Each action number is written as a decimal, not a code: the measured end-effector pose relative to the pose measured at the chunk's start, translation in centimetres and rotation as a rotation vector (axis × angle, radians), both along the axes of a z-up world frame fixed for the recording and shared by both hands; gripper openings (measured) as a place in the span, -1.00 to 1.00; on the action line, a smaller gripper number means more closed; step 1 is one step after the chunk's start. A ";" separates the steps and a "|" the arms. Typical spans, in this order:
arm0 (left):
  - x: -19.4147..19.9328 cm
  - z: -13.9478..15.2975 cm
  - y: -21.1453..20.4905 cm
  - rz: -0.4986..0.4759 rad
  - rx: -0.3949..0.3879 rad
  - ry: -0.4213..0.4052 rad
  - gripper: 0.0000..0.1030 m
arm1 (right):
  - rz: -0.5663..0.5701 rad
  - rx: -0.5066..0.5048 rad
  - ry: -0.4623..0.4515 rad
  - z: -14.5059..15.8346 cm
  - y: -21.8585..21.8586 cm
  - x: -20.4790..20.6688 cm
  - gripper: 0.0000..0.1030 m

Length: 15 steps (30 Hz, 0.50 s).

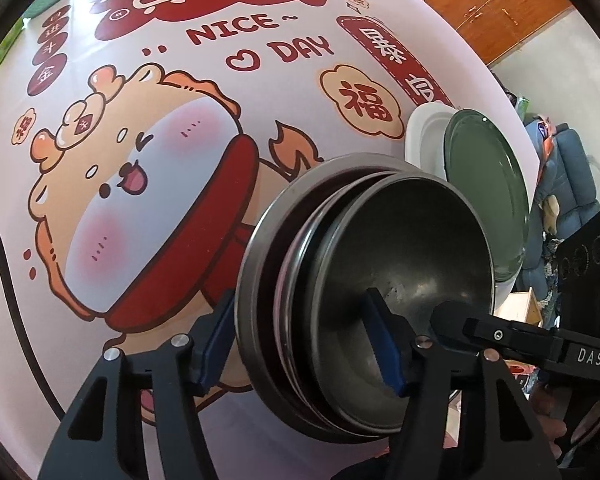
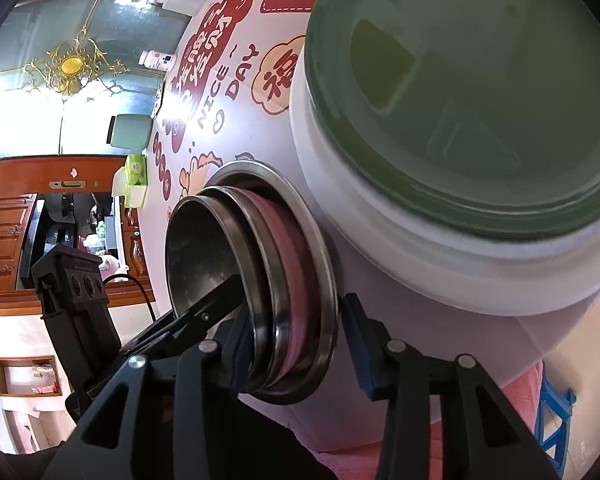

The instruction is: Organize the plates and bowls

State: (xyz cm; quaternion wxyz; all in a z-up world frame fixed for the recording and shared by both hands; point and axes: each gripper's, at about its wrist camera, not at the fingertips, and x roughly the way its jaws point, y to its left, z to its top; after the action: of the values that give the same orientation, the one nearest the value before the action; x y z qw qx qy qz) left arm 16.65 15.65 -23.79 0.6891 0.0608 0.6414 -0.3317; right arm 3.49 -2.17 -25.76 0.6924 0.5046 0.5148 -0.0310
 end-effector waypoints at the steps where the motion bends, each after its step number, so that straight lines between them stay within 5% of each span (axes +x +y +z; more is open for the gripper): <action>1: 0.1 -0.1 0.0 0.001 -0.004 0.003 0.16 | -0.002 0.001 0.000 0.0 0.0 0.0 -0.19; 15: 0.4 -0.3 0.1 0.007 -0.061 0.028 -0.05 | 0.011 -0.034 0.000 0.2 0.1 0.1 -0.29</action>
State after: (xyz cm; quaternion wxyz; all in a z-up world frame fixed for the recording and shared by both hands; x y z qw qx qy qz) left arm 17.06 15.79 -24.09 0.6827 0.0326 0.6409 -0.3494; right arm 3.60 -2.05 -25.57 0.7012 0.4898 0.5169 -0.0360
